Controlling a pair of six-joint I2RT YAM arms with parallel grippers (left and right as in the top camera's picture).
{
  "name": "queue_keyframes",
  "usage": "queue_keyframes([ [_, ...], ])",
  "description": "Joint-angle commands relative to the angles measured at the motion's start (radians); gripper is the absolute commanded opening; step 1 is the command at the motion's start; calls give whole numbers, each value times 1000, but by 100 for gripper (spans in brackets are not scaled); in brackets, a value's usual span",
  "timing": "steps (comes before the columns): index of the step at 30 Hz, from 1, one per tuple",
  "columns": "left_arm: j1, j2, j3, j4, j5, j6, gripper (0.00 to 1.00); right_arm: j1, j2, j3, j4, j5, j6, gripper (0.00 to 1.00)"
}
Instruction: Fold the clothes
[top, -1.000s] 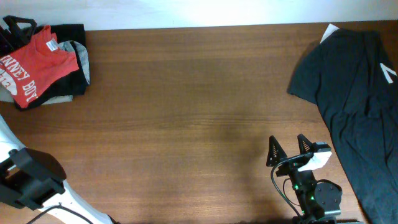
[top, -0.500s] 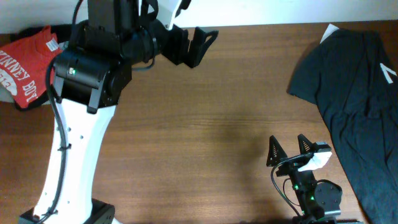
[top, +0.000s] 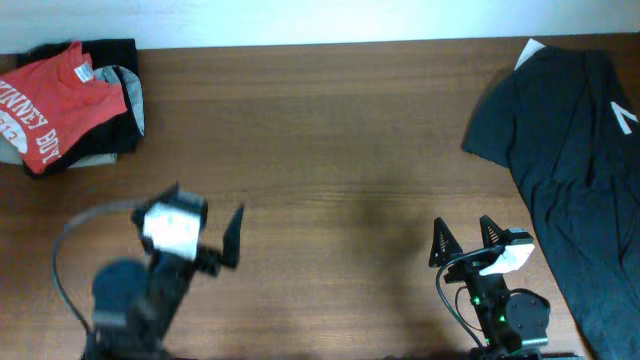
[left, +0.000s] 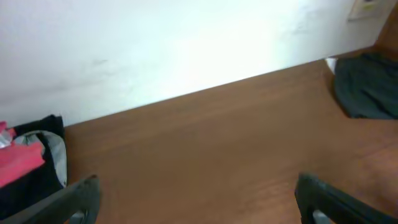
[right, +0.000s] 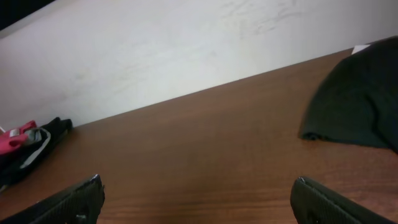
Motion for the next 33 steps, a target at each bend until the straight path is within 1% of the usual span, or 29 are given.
queue_keyframes([
  [1,8,-149,-113,69,-8,16,99,5,-7,-5,-7,5,-10,99],
  [2,35,-191,-162,117,-20,16,99,5,-7,-5,-7,5,-10,99],
  [3,84,-248,-250,203,-21,15,99,5,-7,-5,-7,5,-10,99],
  [5,141,-355,-419,360,-21,14,99,5,-7,-5,-7,5,-10,99],
  [7,153,-445,-528,417,-40,7,99,5,-7,-5,-7,5,-10,99],
  [8,154,-498,-580,423,-87,-17,99,5,-7,-5,-7,5,-10,99],
  [10,158,-504,-636,451,-167,-91,99,5,-7,-5,-7,5,-10,99],
  [11,159,-504,-655,433,-234,-128,99,5,-7,-5,-7,5,-10,99],
  [13,174,-504,-655,413,-268,-124,99,5,-7,-5,-7,5,-10,99],
  [15,215,-504,-655,390,-253,-122,99,5,-7,-5,-7,5,-10,99],
  [16,224,-504,-655,336,-252,-122,99,5,-7,-5,-7,5,-10,99],
  [17,224,-504,-655,305,-224,-94,99,5,-7,-5,-7,5,-10,99],
  [21,223,-504,-655,301,-200,-88,99,5,-7,-5,-7,5,-10,99],
  [33,223,-504,-654,301,-202,-87,99,5,-7,-5,-7,5,-10,99],
])
